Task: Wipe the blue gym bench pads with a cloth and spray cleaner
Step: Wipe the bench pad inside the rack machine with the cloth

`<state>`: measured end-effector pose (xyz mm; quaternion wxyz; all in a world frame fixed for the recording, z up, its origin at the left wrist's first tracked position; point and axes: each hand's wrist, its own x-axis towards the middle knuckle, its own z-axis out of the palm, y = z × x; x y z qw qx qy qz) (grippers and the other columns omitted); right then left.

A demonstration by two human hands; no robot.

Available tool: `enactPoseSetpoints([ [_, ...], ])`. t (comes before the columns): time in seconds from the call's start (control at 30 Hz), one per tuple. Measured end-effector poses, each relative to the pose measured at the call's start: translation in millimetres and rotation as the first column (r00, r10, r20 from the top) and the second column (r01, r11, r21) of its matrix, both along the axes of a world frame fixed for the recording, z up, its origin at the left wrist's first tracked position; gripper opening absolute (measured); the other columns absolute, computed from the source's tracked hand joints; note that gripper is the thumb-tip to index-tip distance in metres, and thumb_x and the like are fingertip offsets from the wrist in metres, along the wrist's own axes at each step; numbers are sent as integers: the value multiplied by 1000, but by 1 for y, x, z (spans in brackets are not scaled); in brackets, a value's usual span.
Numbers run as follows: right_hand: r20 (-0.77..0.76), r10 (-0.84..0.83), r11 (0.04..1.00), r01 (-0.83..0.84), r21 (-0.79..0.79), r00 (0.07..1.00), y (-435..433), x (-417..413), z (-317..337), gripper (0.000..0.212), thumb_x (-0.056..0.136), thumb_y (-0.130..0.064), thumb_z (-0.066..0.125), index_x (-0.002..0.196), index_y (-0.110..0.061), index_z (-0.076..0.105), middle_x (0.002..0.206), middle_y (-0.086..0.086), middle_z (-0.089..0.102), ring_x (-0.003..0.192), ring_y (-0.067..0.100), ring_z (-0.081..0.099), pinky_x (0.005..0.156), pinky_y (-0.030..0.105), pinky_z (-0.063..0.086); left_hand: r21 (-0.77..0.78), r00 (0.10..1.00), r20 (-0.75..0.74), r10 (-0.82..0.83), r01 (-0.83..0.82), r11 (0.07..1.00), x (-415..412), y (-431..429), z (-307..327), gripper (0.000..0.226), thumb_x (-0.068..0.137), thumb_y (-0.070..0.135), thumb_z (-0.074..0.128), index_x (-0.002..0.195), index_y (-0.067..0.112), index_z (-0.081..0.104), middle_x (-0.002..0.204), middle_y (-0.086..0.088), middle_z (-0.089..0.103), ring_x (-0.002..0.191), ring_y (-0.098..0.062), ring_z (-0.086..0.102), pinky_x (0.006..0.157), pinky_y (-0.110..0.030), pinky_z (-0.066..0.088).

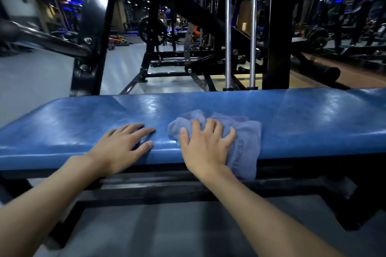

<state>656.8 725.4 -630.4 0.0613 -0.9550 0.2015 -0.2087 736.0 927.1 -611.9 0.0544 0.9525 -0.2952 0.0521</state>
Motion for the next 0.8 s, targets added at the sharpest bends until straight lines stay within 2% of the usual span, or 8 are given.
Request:
enactPoseSetpoints([
  [0.07,-98,105,992,-97,85,990,-7,5,16,56,98,-55,16,129,-25,51,136,12,47,129,33,36,108,63,12,-33,999,29,28,-27,999,-5,3,7,83,78,75,6,149,43,34,154,13,37,143,-12,31,111,-40,27],
  [0.13,-68,169,956,-147,252,983,-24,5,37,52,99,-52,16,123,-26,54,132,8,53,126,32,41,106,61,17,-111,995,97,16,-5,994,-15,-12,18,79,81,69,11,148,37,37,148,9,43,138,-18,38,106,-45,34],
  [0.23,67,85,961,-99,257,994,-71,1,55,44,100,-39,20,113,-26,59,121,3,60,123,29,47,108,58,19,-215,969,230,-90,141,966,-32,-62,32,68,86,59,21,139,28,49,139,3,53,129,-23,47,103,-46,38],
  [0.37,-38,-38,944,48,326,999,-140,-18,39,47,102,-37,22,141,-28,48,144,1,51,135,26,40,114,53,17,-119,946,250,-206,241,963,-46,-142,22,66,87,60,18,137,30,50,144,-2,50,135,-24,42,110,-48,30],
  [0.47,-80,14,958,10,286,997,-158,-24,17,46,100,-40,18,114,-30,60,135,-5,55,134,25,40,113,52,19,35,947,255,-196,193,980,-46,-167,-4,74,85,73,11,146,41,39,148,-8,47,139,-33,34,110,-56,24],
  [0.57,-87,-10,963,33,267,996,-154,-19,17,42,97,-47,14,93,-33,54,120,-1,58,125,28,45,109,56,22,30,938,301,-170,169,985,-37,-156,-14,76,84,77,12,144,42,43,137,-8,56,129,-33,44,102,-50,32],
  [0.7,-38,48,981,-40,191,998,-137,-7,20,48,94,-52,14,92,-30,56,109,0,63,112,25,52,107,54,28,4,932,339,-128,134,991,-26,-118,-16,69,87,75,22,139,40,53,127,-7,61,119,-33,52,92,-47,39],
  [0.8,-109,160,979,-144,142,981,-113,2,14,50,95,-54,12,107,-34,56,127,2,59,125,25,46,112,53,22,5,935,345,-81,84,996,-16,-74,-16,67,89,73,26,137,38,56,123,-7,63,117,-33,54,88,-47,42],
])
